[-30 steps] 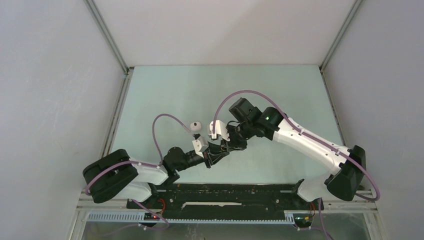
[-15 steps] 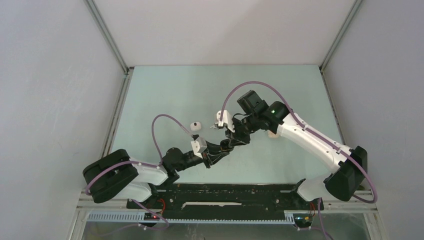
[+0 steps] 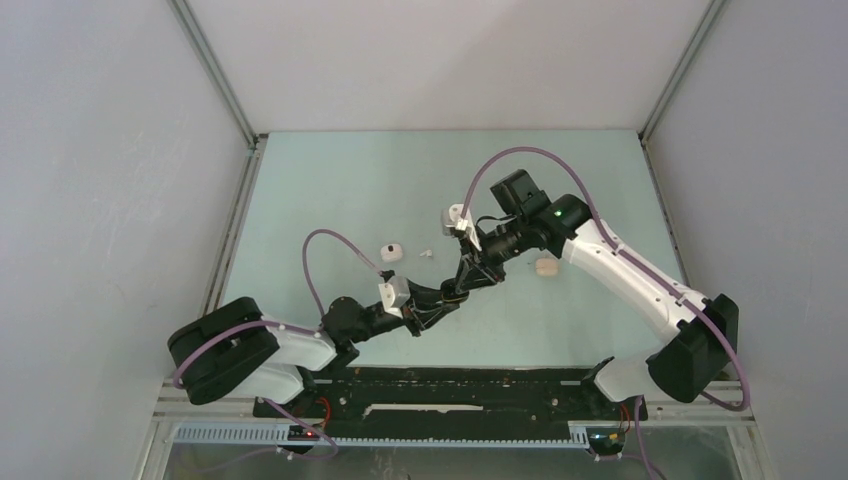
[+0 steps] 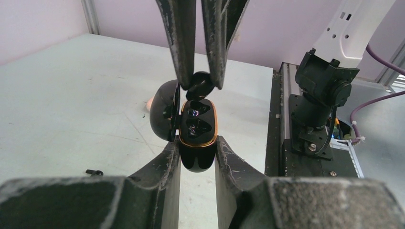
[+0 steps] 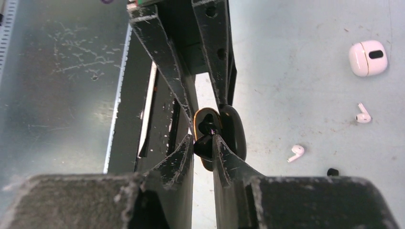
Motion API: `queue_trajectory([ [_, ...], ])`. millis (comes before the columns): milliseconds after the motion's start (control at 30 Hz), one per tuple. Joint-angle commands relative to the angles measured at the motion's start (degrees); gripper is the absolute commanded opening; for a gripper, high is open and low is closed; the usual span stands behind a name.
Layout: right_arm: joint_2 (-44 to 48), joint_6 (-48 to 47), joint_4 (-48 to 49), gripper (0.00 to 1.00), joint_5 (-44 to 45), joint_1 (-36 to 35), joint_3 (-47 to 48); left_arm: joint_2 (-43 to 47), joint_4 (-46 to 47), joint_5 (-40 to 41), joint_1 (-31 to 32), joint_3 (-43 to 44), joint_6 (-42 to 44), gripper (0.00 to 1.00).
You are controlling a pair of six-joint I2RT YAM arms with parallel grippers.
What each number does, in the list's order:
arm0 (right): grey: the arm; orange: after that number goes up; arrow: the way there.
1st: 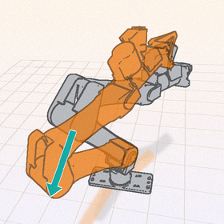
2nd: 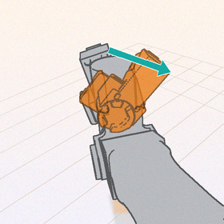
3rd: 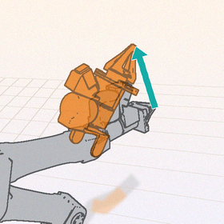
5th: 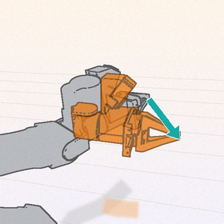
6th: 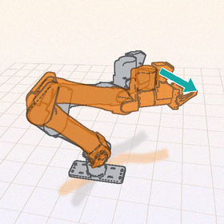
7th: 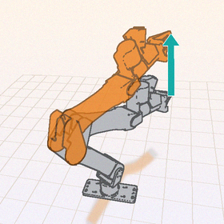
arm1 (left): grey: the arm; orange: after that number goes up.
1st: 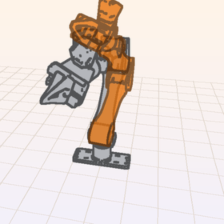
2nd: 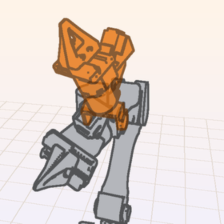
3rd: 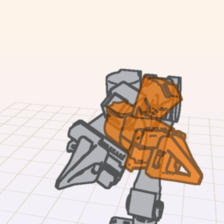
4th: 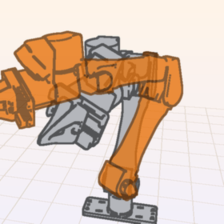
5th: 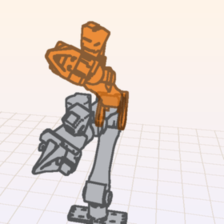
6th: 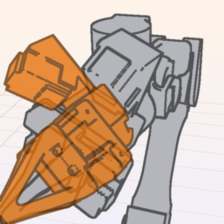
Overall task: Insert the wireless bluetooth earbuds into the charging case
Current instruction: Insert the right earbud into the right side groove of the charging case.
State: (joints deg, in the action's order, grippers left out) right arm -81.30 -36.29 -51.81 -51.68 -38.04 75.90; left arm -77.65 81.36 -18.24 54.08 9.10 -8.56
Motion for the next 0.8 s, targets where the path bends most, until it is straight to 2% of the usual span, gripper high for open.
queue_trajectory([
  [0,2.9,0.8,-0.1,0.17,-6.3,1.4,0.7,-0.4,3.2,0.0,0.1,0.0,0.8,0.0],
  [333,1.8,-0.5,-1.6,0.16,-11.5,3.2,0.6,-2.9,9.7,-3.5,-0.3,-0.8,-1.2,0.0],
  [767,0.3,-3.1,-3.7,0.16,-13.1,3.2,0.6,-1.7,9.8,-5.1,-0.5,-0.7,-2.1,0.0],
])
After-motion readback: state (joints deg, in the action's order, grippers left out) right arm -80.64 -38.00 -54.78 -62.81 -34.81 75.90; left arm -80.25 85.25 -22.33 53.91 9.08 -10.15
